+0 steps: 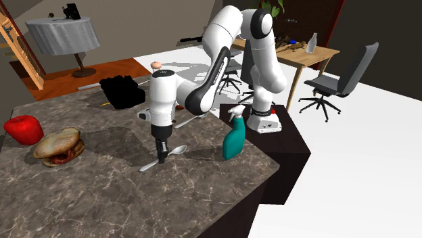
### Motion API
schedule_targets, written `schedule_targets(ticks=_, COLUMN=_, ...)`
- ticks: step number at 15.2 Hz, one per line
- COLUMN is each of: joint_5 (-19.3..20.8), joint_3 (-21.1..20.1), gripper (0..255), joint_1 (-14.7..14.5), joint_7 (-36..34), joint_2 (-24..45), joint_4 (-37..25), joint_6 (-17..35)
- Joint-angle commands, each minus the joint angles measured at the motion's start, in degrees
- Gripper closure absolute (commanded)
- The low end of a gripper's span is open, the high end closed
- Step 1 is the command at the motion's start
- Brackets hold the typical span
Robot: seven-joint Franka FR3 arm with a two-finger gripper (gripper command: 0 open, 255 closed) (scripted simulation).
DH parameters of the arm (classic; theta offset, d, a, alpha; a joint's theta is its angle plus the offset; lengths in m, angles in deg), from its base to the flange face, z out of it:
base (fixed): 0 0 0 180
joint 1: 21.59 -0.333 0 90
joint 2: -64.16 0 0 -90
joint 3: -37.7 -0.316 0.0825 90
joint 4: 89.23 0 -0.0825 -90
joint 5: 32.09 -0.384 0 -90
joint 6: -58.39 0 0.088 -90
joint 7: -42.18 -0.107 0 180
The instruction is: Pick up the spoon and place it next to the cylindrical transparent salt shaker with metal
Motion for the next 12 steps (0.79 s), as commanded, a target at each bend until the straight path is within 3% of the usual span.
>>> schedule_targets(ticks=1, joint_5=0.00, joint_3=0.00, gripper=255, joint_1=0.00, joint_7=0.00, joint_2=0.00, joint_4=0.00, joint_6=0.00)
schedule_targets(ticks=12, joint_5=-2.00, joint_3=-1.05, gripper=255, joint_1=0.83, joint_7=1.12, joint_2=-3.42, joint_4=-1.92, joint_6=-5.12)
